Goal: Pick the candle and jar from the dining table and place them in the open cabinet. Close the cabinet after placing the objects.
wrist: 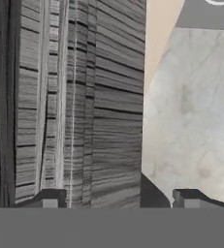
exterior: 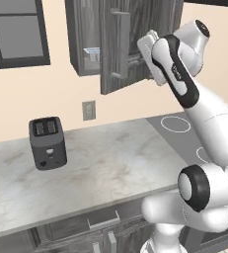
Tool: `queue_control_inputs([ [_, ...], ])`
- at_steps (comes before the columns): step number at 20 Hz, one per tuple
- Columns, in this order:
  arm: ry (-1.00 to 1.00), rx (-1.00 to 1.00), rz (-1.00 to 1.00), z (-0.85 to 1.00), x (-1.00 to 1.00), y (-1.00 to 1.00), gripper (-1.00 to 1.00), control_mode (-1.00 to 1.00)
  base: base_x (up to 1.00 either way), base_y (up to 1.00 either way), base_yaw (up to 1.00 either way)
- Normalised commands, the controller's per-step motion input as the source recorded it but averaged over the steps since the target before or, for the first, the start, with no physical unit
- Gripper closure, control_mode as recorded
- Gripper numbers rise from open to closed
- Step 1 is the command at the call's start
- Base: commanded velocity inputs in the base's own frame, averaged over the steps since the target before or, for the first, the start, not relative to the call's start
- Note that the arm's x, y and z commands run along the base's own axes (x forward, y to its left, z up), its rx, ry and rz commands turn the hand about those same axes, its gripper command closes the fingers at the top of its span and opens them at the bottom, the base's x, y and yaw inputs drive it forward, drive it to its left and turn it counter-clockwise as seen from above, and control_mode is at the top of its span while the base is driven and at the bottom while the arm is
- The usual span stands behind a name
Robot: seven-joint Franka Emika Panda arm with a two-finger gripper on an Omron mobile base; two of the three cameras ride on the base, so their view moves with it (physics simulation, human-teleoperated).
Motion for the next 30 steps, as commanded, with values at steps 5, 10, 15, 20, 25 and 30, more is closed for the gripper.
queue_control_inputs([
  [5, -0.4, -0.17, -0.08, -0.08, 1.0, 0.21, -1.0, -1.0, 0.0, 0.0, 0.0],
  [10, -0.44, -0.16, -0.07, -0.15, 1.0, 0.17, -1.0, -1.0, 0.0, 0.0, 0.0],
  [15, -0.41, -0.14, -0.07, -0.27, 1.0, 0.13, -1.0, -1.0, 0.0, 0.0, 0.0],
  [20, -0.35, -0.08, -0.06, -0.28, 1.0, 0.04, -1.0, -1.0, 0.0, 0.0, 0.0],
  [25, -0.24, -0.04, -0.07, -0.12, 1.0, 0.0, -1.0, -1.0, 0.0, 0.0, 0.0],
  [30, -0.08, 0.0, -0.06, 0.0, 1.0, 0.0, -1.0, -1.0, 0.0, 0.0, 0.0],
])
